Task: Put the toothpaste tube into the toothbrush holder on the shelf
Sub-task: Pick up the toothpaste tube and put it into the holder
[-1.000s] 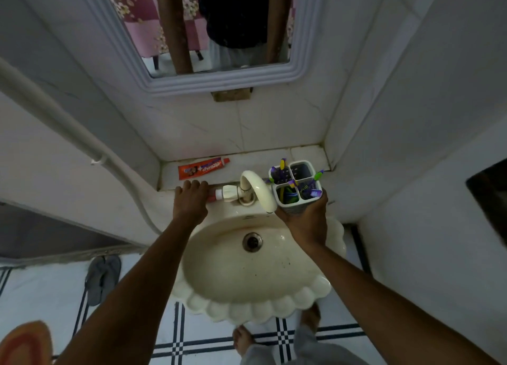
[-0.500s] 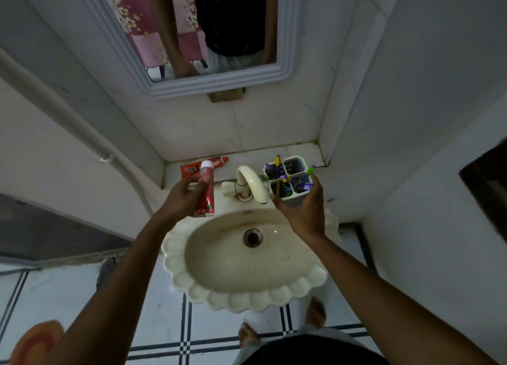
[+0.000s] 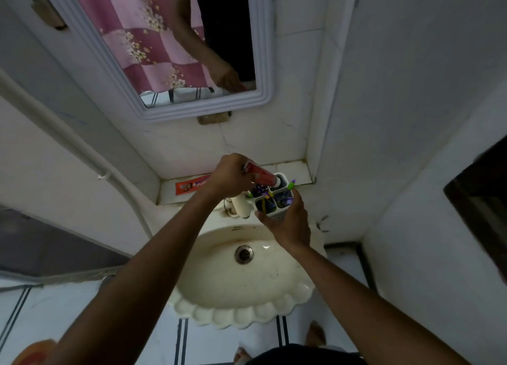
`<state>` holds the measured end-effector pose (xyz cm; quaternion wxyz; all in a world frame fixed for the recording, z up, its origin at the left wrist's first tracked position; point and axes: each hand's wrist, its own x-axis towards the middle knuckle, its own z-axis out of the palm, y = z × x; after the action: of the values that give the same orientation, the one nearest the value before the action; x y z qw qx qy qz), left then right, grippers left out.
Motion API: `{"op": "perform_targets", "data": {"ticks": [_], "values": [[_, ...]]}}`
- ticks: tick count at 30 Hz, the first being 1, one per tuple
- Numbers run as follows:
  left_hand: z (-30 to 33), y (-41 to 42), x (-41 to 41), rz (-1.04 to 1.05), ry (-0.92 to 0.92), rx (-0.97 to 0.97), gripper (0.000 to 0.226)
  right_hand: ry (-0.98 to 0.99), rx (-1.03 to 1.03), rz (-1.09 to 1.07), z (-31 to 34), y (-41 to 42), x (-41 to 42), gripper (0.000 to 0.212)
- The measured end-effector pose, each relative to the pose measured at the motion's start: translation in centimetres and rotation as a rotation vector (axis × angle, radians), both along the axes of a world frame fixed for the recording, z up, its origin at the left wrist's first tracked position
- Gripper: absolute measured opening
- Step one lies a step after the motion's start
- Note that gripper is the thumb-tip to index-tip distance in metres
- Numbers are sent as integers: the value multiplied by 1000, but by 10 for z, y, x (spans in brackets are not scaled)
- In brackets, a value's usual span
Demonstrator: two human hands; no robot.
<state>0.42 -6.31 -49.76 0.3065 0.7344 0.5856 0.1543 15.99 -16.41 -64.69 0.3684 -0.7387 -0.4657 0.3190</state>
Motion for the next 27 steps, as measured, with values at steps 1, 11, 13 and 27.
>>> {"op": "perform_targets", "data": {"ticks": [1,11,13,27], "values": [[-4,2,5,-1,20,21,15,-3,-1,6,1,0,1,131],[-30,-14,-17,353,-322,204,24,-62,40,12,-6,-2,8,130],[-43,-18,-36,482,-412,200,24,-48,42,3,-9,-3,6,130],[-145,54,-141,282,111,170,31,101,57,-64,-22,0,-1,122]]}}
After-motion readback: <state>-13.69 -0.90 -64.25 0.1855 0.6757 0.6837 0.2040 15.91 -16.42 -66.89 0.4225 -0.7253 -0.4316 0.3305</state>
